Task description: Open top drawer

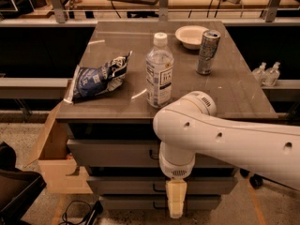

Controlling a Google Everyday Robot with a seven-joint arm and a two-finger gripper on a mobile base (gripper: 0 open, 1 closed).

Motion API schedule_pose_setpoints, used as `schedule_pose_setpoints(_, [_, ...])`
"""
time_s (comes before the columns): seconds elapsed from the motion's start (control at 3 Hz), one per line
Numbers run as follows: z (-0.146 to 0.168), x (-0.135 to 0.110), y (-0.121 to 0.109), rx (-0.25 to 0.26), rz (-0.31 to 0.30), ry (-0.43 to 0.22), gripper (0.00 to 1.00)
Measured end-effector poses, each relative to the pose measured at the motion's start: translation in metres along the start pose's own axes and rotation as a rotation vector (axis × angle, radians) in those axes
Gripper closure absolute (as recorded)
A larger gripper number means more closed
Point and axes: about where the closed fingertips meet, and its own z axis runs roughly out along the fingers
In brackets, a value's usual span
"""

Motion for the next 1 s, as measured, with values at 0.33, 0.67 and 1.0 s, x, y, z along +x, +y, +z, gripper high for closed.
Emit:
schedule_pose_setpoints(0.33, [0.006,-0.005,-0.002,-0.016,-0.013,-0.016,0.00])
schedule_pose_setpoints(0.67, [0.013,-0.009,-0.003,-0.031,-0.023,-0.033,0.00])
schedule_pose_setpoints(1.0, [0.021,-0.011,-0.005,-0.046,-0.032,-0.044,0.00])
